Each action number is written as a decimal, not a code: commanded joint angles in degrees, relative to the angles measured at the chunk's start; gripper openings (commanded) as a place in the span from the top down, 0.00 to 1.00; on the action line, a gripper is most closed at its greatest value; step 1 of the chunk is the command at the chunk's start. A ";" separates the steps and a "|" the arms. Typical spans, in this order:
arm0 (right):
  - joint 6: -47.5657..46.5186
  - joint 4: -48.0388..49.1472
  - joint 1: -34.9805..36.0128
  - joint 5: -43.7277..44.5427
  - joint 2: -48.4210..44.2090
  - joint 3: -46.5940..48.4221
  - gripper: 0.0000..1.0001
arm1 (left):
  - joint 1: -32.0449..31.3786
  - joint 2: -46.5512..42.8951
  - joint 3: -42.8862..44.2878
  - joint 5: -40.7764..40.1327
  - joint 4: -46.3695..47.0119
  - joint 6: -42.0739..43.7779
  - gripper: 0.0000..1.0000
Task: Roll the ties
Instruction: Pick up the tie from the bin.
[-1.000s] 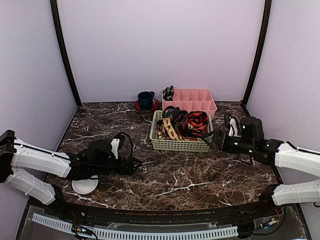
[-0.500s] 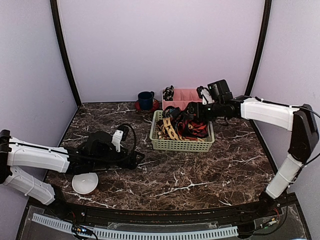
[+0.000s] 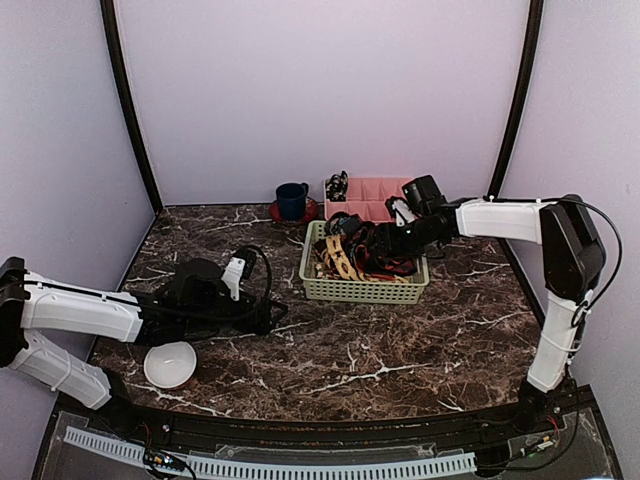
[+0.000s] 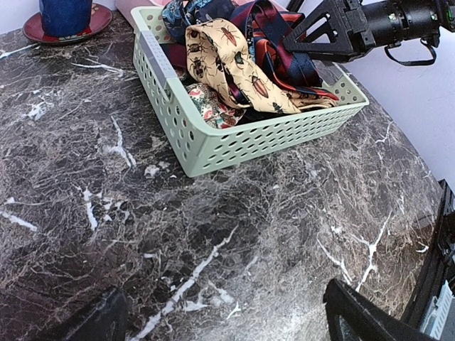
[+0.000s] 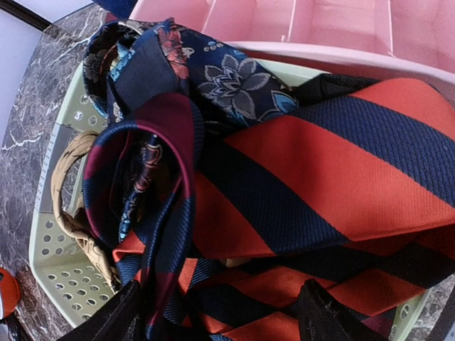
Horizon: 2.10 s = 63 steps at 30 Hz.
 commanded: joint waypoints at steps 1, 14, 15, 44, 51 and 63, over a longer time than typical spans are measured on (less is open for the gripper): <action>0.35 1.86 0.32 -1.13 0.47 2.36 0.30 | 0.59 0.67 -1.02 2.06 3.04 0.12 0.01; -0.26 0.63 1.45 -2.07 0.29 5.10 0.60 | 1.39 1.25 -0.72 3.21 3.96 -0.02 0.01; -0.26 0.68 1.52 -2.42 0.67 5.43 0.63 | 1.42 1.14 -0.84 3.24 3.96 -0.11 0.01; -3.60 -8.65 1.50 6.28 -9.78 12.15 1.00 | 2.74 -3.26 -1.61 5.53 4.18 -0.20 0.01; -7.78 -14.25 1.13 13.14 -14.20 23.33 1.00 | 2.74 -4.91 0.35 4.30 1.19 0.82 0.01; -8.81 -17.96 0.82 14.49 -14.36 47.45 1.00 | 2.74 -6.94 3.52 1.72 -2.14 3.00 0.01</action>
